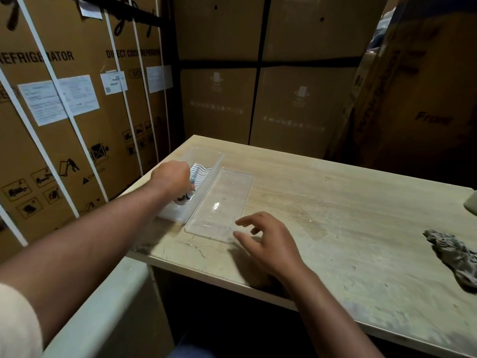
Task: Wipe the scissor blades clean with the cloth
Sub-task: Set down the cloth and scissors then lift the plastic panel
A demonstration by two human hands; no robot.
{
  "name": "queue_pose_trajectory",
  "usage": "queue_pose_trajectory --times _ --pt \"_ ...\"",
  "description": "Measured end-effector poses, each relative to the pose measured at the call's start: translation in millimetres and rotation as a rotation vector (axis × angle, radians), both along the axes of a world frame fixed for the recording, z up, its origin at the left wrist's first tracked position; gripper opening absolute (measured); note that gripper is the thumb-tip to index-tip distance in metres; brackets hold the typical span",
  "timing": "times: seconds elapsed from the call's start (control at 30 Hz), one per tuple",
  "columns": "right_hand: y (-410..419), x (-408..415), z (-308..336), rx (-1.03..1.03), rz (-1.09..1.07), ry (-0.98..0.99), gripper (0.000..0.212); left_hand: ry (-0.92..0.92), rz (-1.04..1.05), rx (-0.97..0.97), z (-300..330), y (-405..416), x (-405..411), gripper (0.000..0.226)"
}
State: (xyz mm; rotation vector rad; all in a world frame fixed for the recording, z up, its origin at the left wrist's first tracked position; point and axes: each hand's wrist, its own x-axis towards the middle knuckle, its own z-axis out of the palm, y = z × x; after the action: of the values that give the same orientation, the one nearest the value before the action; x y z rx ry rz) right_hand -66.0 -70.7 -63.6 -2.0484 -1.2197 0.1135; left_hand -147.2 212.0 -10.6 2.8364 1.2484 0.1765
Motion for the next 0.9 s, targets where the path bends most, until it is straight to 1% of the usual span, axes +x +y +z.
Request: queue_pose_trajectory --times 0.07,0.1,0.13,0.17,0.23,0.27,0.33,0.4,0.47,0.53,0.57,0.67,0.7,0.73,0.77,0.8,0.83,0.87,0.9 --pt "12.2 -8.9 2.0 -0.109 0.041 -0.124 0.038 0.027 -0.028 0.117 6.6 -10.2 -2.7 0.027" --pt "18.3 -12.5 2.6 -0.15 0.046 -0.161 0.042 0.005 -0.042 0.153 8.7 -15.0 -3.8 0.026" --pt "23.4 -15.5 2.7 -0.18 0.042 -0.197 0.041 -0.04 -0.059 0.164 10.5 -20.6 -5.6 0.027" --pt "27.7 -17.2 1.5 -0.188 0.037 -0.232 0.035 -0.099 -0.088 0.161 12.1 -26.1 -7.8 0.029" --pt "31.0 -18.2 -3.2 -0.165 0.033 -0.304 0.021 -0.201 -0.2 0.129 15.2 -35.9 -14.7 0.033" --pt "30.2 -18.3 -6.1 -0.141 0.033 -0.353 0.017 -0.233 -0.278 0.111 16.3 -41.1 -19.2 0.034" --pt "23.5 -18.0 -7.4 -0.072 -0.001 -0.437 0.02 -0.267 -0.438 0.133 15.6 -47.4 -29.4 0.039" --pt "14.9 -14.6 0.8 0.059 -0.076 -0.465 0.019 -0.281 -0.56 0.158 12.3 -48.8 -37.8 0.054" --pt "8.9 -10.6 21.0 0.223 -0.11 -0.454 0.009 -0.292 -0.608 0.027 6.3 -47.7 -41.5 0.062" --pt "6.7 -10.6 50.1 0.358 -0.073 -0.44 0.008 -0.334 -0.615 -0.15 2.5 -52.0 -40.9 0.057" --pt "6.2 -12.6 65.4 0.41 -0.035 -0.439 0.009 -0.395 -0.607 -0.208 0.9 -55.5 -38.9 0.051" --pt "3.7 -20.0 99.6 0.597 0.054 -0.444 0.01 -0.678 -0.496 -0.258 3.8 -67.2 -30.4 0.034" --pt "2.0 -19.2 105.3 0.674 0.052 -0.433 0.015 -0.764 -0.451 -0.302 9.0 -71.1 -28.5 0.031" --pt "0.1 -16.4 107.0 0.735 0.027 -0.392 0.028 -0.831 -0.442 -0.37 14.1 -73.3 -27.1 0.026" --pt "-1.0 -9.8 104.8 0.756 -0.02 -0.317 0.044 -0.885 -0.467 -0.441 19.4 -74.4 -26.5 0.02" --pt "-1.3 -0.7 99.2 0.723 -0.095 -0.246 0.053 -0.915 -0.491 -0.495 25.0 -74.6 -26.4 0.014" --pt "-1.6 7.4 92.9 0.637 -0.178 -0.196 0.054 -0.937 -0.496 -0.554 30.8 -74.0 -26.0 0.01" --pt "-1.0 14.6 85.7 0.519 -0.22 -0.14 0.05 -0.961 -0.485 -0.622 37.2 -72.9 -25.7 0.008" --pt "1.6 20.5 77.4 0.417 -0.2 -0.047 0.041 -1.0 -0.472 -0.706 44.7 -72.0 -25.9 0.007"
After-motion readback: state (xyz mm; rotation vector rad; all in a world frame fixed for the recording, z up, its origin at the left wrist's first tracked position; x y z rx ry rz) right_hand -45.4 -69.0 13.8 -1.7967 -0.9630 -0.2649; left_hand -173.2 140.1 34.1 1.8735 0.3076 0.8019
